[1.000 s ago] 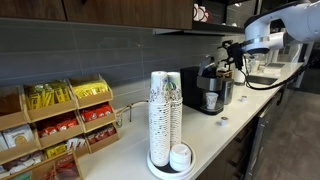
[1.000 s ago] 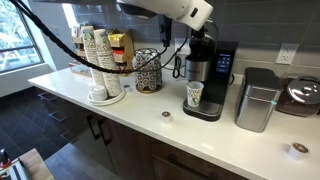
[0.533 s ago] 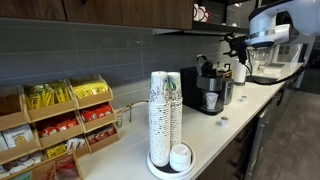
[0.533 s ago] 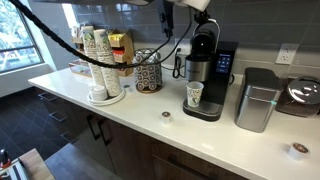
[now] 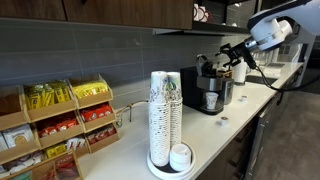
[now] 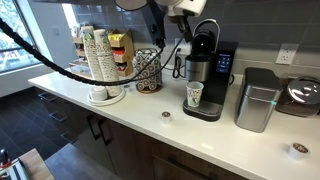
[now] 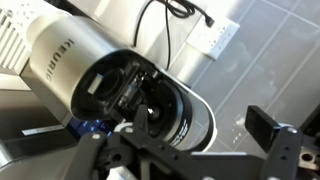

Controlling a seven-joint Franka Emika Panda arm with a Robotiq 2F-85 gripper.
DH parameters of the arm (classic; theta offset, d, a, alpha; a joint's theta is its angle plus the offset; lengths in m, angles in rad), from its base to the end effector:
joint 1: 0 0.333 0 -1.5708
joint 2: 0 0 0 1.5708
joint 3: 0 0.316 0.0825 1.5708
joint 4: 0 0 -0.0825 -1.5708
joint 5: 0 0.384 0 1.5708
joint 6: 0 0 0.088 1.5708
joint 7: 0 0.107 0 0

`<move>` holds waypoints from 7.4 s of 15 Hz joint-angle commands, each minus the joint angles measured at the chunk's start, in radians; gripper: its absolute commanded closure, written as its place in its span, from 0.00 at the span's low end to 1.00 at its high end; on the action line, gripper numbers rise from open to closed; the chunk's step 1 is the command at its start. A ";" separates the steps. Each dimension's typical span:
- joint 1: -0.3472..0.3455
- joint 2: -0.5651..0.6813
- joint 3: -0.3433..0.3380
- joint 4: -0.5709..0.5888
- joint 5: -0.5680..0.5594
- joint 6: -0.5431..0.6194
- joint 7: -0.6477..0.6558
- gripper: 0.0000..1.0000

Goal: Open the lid of the coffee machine and place the pod inside

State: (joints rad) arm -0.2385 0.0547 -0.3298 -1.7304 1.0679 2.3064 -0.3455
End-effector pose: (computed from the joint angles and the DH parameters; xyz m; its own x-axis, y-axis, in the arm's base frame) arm 0.5378 -0.3162 0.6057 0.4758 -0.7568 0.4481 -0.2775 -0.6127 -0.7400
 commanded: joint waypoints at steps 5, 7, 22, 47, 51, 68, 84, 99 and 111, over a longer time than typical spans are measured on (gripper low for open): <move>-0.021 -0.027 0.026 -0.020 -0.161 -0.098 0.006 0.00; -0.019 -0.026 0.027 -0.017 -0.275 -0.151 0.022 0.00; -0.007 0.019 0.100 -0.039 -0.591 -0.572 -0.054 0.00; 0.019 0.155 0.122 -0.157 -0.947 -0.187 0.123 0.00; 0.009 0.215 0.136 -0.174 -0.981 -0.122 0.113 0.00; 0.006 0.298 0.149 -0.176 -1.028 -0.029 0.114 0.00; -0.009 0.304 0.146 -0.166 -1.038 -0.002 0.116 0.46; 0.011 0.100 0.128 -0.167 -1.192 -0.090 0.114 0.71; 0.003 0.061 0.130 -0.095 -1.205 -0.107 0.072 0.71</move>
State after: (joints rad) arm -0.2350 0.1531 -0.1938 -1.8614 -0.1047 2.2297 -0.2441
